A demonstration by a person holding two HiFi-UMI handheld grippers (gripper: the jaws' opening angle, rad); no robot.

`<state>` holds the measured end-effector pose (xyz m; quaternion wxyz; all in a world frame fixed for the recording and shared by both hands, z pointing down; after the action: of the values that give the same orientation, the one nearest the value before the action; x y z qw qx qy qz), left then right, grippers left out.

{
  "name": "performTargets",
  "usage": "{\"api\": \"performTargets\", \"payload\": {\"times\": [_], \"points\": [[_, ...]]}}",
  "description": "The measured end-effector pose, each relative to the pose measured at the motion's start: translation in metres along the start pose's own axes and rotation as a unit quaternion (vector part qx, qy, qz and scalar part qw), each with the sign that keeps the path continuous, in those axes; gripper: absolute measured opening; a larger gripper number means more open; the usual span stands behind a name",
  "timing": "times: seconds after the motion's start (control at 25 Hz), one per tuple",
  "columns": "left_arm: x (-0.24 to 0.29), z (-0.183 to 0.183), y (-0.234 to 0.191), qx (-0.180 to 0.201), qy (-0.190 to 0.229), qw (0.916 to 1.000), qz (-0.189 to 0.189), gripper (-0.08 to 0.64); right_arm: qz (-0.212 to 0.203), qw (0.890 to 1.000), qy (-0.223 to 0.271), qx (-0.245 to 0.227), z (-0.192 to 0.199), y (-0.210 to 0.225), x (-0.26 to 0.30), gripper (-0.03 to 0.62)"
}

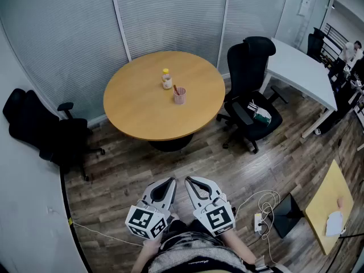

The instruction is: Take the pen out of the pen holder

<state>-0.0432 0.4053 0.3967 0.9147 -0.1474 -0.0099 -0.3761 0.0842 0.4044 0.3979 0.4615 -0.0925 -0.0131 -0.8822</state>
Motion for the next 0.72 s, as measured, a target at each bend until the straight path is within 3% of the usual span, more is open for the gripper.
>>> {"api": "performTargets", "payload": {"times": [0.16,0.48,0.72], "points": [[0.005,0.001,0.008,-0.002,0.002,1.0,0.0,0.003,-0.016,1.0,0.017,-0.016,0.005,0.008,-0.005,0.025],[0.014,0.012,0.026,-0.012,0.003,0.9999,-0.009,0.005,-0.026,1.0,0.012,0.004,0.014,0.021,-0.02,0.025],[0.016,0.022,0.04,-0.021,0.01,0.9994,-0.027,0.004,-0.035,0.999,0.01,-0.007,0.022,0.032,-0.03,0.026]]}}
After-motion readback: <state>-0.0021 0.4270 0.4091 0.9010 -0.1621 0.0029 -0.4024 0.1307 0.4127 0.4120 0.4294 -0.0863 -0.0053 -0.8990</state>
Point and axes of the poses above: the fingertips, and each gripper's own axes: x forward along the fingers, y to its right, z out of its underside, the point moved 7 cm from there along -x, backward along the fingers, and after that the axes turned 8 degrees about z, right-handed, at the moved point
